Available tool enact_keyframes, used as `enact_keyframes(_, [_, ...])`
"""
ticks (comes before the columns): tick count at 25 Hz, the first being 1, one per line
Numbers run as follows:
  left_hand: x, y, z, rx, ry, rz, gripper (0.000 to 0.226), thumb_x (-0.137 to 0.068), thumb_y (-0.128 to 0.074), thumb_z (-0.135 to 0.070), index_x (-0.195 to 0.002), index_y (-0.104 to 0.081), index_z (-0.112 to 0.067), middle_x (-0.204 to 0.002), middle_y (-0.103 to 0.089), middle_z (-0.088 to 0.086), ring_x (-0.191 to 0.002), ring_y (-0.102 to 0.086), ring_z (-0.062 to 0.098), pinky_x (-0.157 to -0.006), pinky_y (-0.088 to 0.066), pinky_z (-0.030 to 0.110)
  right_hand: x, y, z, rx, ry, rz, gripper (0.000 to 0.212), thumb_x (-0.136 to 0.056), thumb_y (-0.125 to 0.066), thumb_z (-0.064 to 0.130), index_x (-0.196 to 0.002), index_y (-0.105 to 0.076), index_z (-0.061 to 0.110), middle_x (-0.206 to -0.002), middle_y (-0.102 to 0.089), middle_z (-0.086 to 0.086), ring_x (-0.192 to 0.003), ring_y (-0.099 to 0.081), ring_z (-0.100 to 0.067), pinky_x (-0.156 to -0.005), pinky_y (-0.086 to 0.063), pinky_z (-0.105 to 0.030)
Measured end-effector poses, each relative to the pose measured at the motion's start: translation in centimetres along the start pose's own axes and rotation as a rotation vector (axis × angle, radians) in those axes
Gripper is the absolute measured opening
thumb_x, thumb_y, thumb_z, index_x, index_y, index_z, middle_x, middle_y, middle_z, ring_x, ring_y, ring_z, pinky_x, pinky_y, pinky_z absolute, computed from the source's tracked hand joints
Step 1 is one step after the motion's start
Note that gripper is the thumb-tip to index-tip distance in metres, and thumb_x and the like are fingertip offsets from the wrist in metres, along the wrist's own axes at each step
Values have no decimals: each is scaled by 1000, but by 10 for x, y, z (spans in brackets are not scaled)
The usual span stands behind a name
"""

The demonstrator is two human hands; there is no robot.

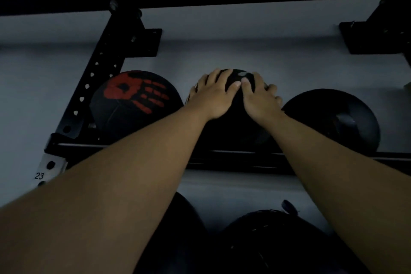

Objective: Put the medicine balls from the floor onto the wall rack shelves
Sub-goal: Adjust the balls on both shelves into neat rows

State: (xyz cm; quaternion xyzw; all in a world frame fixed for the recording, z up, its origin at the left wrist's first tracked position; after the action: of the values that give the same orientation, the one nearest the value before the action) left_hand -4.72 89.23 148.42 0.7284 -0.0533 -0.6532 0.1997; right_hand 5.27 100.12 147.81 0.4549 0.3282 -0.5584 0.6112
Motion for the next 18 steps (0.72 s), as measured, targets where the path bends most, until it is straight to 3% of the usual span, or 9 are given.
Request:
enact_keyframes(5, [1, -4, 1, 81, -83, -60, 63, -111, -24, -57, -170, -19, -36, -182, -9, -4, -168, 0, 28, -133, 0, 58, 1, 0, 0, 48, 21, -107, 64, -105, -20, 63, -165, -17, 40, -171, -19, -19, -155, -20, -44, -124, -14, -61])
enact_keyframes(9, [6, -5, 1, 93, -64, -66, 62, -112, -24, -55, -170, -18, -35, -182, -8, -4, -169, 2, 29, -133, 1, 59, 2, -2, 1, 90, 52, -82, 62, -106, -18, 61, -165, -16, 42, -172, -17, -18, -157, -18, -43, -125, -14, -60])
enact_keyframes(12, [7, 0, -1, 61, -51, 2, 63, -112, -24, -56, -171, -14, -36, -183, -4, -2, -169, 2, 30, -133, 1, 59, -5, 3, 5, 136, 59, -17, 62, -108, -20, 58, -166, -17, 37, -169, -24, -25, -153, -27, -46, -125, -22, -52])
enact_keyframes(15, [11, 18, 10, -39, -60, 56, 63, -111, -26, -58, -170, -18, -38, -182, -12, 0, -167, -8, 33, -133, -4, 58, -7, 10, 25, 188, 113, 41, 58, -108, -28, 52, -164, -28, 34, -166, -30, -25, -149, -35, -47, -124, -28, -51])
enact_keyframes(18, [14, 61, 46, -102, -5, -20, 61, -110, -29, -57, -167, -30, -35, -178, -27, 2, -162, -23, 35, -130, -16, 54, 2, 4, 61, 221, 207, 28, 57, -106, -31, 55, -159, -36, 37, -165, -33, -19, -149, -34, -44, -123, -28, -53])
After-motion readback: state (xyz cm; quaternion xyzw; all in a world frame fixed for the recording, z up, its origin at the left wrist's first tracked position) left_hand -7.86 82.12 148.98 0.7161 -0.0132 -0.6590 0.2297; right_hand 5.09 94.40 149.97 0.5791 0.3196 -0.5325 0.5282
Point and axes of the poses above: each hand's wrist, its own x-axis away from the middle knuckle, its own y-axis out of the back of the hand, z = x × y, the point moved 9 cm from there along -x, towards the middle knuckle
